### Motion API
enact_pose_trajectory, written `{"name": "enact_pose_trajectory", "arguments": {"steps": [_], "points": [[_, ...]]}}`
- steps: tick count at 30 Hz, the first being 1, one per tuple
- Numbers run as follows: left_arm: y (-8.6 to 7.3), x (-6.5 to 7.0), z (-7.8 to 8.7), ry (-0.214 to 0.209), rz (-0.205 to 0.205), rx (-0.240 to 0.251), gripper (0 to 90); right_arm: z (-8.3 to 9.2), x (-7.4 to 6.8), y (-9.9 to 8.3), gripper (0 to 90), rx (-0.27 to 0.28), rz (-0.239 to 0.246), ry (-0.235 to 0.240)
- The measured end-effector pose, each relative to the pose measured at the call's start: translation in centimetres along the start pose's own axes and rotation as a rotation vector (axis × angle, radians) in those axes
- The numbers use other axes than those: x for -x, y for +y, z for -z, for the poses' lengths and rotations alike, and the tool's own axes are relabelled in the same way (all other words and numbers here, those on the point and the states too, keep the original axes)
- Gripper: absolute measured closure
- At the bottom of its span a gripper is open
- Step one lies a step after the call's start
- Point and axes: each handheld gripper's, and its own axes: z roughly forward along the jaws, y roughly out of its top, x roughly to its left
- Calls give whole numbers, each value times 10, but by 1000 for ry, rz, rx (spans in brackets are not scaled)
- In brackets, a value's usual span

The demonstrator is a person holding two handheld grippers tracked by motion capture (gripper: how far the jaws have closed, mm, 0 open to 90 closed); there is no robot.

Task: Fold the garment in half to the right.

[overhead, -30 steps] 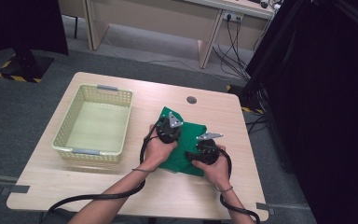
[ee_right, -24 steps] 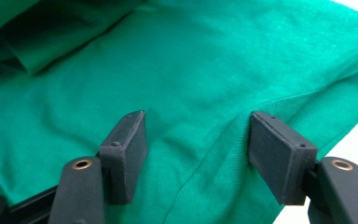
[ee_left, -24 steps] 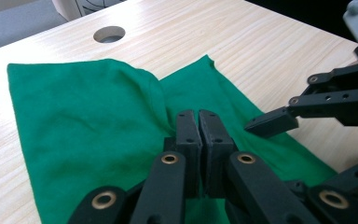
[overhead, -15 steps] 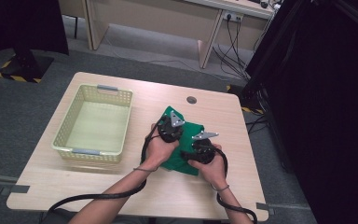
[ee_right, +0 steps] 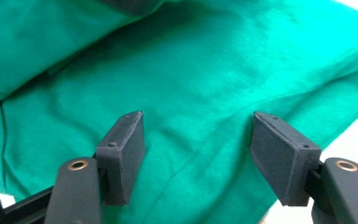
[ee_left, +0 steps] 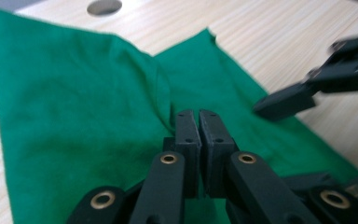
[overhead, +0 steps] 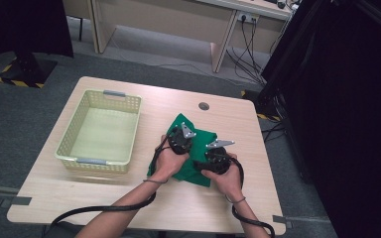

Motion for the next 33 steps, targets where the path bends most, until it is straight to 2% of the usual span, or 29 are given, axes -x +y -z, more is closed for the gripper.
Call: {"name": "enact_pose_trajectory", "arguments": {"steps": [3, 7, 18, 26, 33], "points": [[-3, -3, -4, 23, -12, -34, 850, 5, 3, -1, 354, 8, -11, -4], [-5, -3, -5, 30, -14, -47, 821, 8, 6, -3, 350, 14, -16, -10], [-6, 0, -1, 47, -24, -31, 737, 11, 7, -5, 344, 19, -28, -15], [-10, 2, 22, 67, -61, 0, 614, 12, 10, -2, 342, 29, -37, -22], [-37, -4, 55, 88, -53, 9, 518, 12, 11, 11, 342, 38, -36, -27]]}}
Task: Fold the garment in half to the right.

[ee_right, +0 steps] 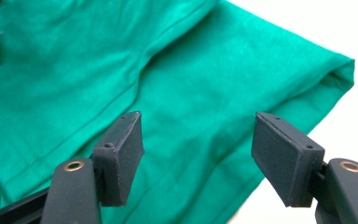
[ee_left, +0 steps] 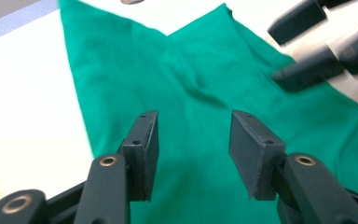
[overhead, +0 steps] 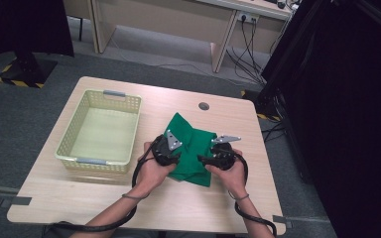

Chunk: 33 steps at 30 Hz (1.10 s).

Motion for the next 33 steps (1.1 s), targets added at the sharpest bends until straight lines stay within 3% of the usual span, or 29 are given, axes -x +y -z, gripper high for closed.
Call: {"name": "enact_pose_trajectory", "arguments": {"steps": [10, 15, 24, 30, 33], "points": [[-36, 3, 31, 6, -17, -14, 430, -8, 4, 27, 342, 1, 5, -8], [-50, 1, 40, 16, -5, -21, 414, -13, 6, 42, 342, -4, 9, -10], [-68, -3, 35, 0, 10, -68, 439, -30, 7, 55, 346, -16, -2, 0], [-70, -4, 31, -12, 19, -73, 489, -43, 5, 66, 352, -23, 1, 13], [-69, -6, 31, -13, 16, -74, 515, -53, 6, 68, 356, -33, -23, 29]]}}
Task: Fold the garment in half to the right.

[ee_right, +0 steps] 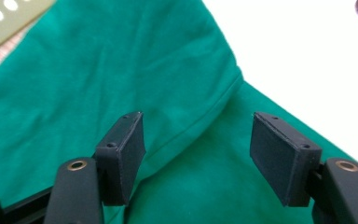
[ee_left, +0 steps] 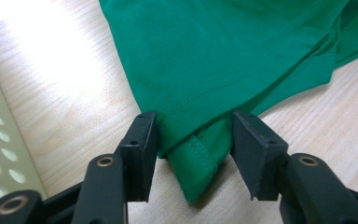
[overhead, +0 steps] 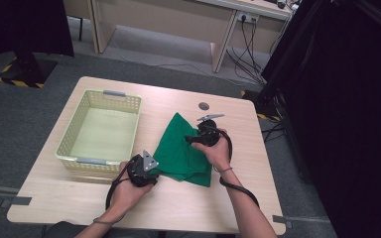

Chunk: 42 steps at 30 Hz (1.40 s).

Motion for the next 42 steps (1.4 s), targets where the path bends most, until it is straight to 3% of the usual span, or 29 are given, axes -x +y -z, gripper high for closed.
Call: {"name": "enact_pose_trajectory", "arguments": {"steps": [10, 14, 19, 31, 34, 42], "points": [[-1, 1, -4, -4, -26, -20, 548, -16, -1, 1, 381, -20, -11, 22], [-1, 0, -4, -5, -28, -24, 559, -18, -2, 1, 443, -17, -13, 40], [-3, 0, -5, -11, -32, -25, 586, -24, -4, -1, 590, -30, -10, 71], [-2, 0, -6, -4, -43, -29, 641, -27, -8, -1, 765, -27, -3, 51], [-1, 1, -7, 4, -48, -29, 693, -28, -10, -2, 857, -25, -3, 51], [1, 3, -6, 17, -60, -3, 811, -27, -11, 0, 882, -23, 0, 45]]}}
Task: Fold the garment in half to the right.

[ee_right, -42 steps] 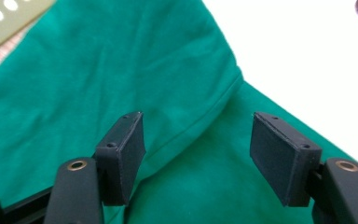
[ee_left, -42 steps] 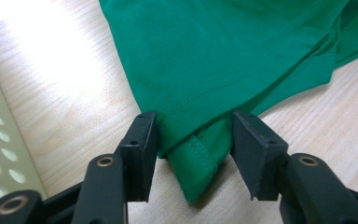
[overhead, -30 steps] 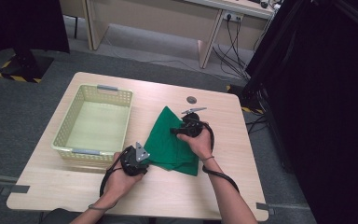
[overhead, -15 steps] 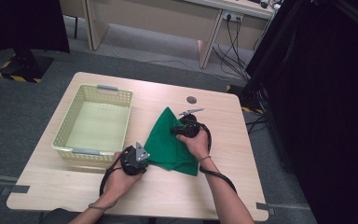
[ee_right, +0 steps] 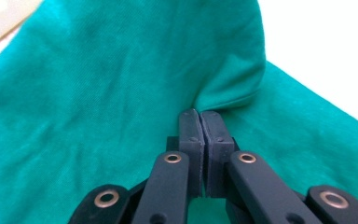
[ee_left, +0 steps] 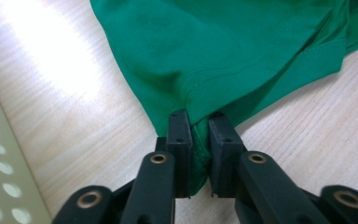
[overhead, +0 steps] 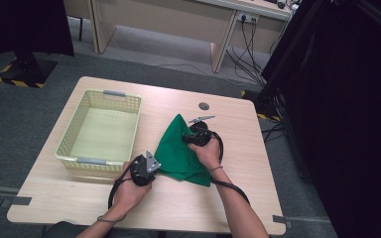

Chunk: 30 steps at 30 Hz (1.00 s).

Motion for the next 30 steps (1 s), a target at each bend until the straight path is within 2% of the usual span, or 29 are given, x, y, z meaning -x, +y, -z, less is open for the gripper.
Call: {"name": "enact_pose_trajectory", "arguments": {"steps": [8, 12, 17, 18, 20, 25, 30], "points": [[6, 4, 10, 25, -18, 47, 823, 28, 1, 4, 883, 39, 0, -10], [14, 8, 15, 47, -63, 69, 822, 44, 1, 6, 883, 57, 7, -16], [20, 13, 18, 55, -103, 81, 822, 61, 6, 5, 883, 73, 2, -30], [22, 15, 18, 56, -113, 85, 821, 68, 9, 4, 883, 76, -3, -35], [27, 20, 19, 64, -154, 85, 821, 75, 12, 3, 883, 81, -4, -37], [32, 26, 17, 54, -189, 85, 820, 86, 19, -2, 883, 79, -8, -50], [36, 33, 11, 50, -227, 70, 813, 97, 29, -8, 883, 68, -32, -58]]}}
